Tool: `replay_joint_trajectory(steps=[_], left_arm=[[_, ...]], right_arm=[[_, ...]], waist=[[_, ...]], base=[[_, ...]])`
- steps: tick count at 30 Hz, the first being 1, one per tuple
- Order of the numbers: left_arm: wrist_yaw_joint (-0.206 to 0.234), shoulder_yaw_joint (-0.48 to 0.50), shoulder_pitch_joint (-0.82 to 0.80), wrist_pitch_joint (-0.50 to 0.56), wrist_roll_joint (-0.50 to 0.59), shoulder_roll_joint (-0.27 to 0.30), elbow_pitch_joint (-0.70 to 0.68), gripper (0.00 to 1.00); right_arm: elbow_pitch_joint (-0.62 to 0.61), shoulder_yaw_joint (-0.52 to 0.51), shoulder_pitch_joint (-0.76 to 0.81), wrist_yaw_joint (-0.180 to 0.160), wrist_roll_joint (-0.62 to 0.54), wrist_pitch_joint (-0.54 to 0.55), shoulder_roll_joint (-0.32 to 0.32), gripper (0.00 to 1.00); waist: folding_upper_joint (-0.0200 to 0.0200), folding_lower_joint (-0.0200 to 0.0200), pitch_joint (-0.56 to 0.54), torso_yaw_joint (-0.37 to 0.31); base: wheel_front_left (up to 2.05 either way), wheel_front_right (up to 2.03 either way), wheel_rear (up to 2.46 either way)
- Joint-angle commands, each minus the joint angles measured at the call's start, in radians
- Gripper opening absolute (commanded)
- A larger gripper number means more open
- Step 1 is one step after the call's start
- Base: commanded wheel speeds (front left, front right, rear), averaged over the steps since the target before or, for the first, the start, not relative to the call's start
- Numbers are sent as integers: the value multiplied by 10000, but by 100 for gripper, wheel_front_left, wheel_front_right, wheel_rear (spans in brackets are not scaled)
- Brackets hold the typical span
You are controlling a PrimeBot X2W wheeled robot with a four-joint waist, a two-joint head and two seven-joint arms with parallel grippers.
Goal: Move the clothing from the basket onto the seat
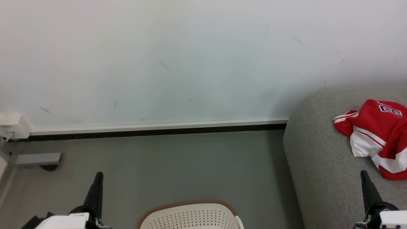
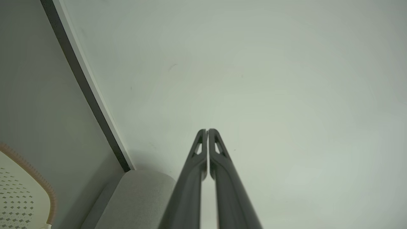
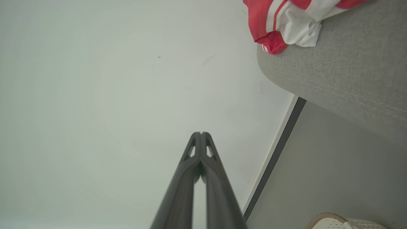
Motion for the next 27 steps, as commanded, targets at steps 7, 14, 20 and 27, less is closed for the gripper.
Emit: replay_joint_trajectory(steps=[7,14,20,27], left_arm=[[-103,51,-150,160,-596,12,-63,0],[-116,55,-171,232,-875,2,-63,0],[-116,54,-170,232,-876,2,-63,0],[-116,53,-169,231,-876,2,-64,0]], right_arm=[[-91,-138,-137,-20,585,174,53,0],[-91,-180,-148,-21,785,241,59,0],[-90,-178,-147,-21,784,241,59,0],[-90,-177,-146,-21,787,240,59,0]], waist=[[0,-1,31,20],[0,-1,49,33],[0,-1,49,33],[0,-1,49,33]], base=[[0,0,0],[0,0,0],[0,0,0],[0,0,0]])
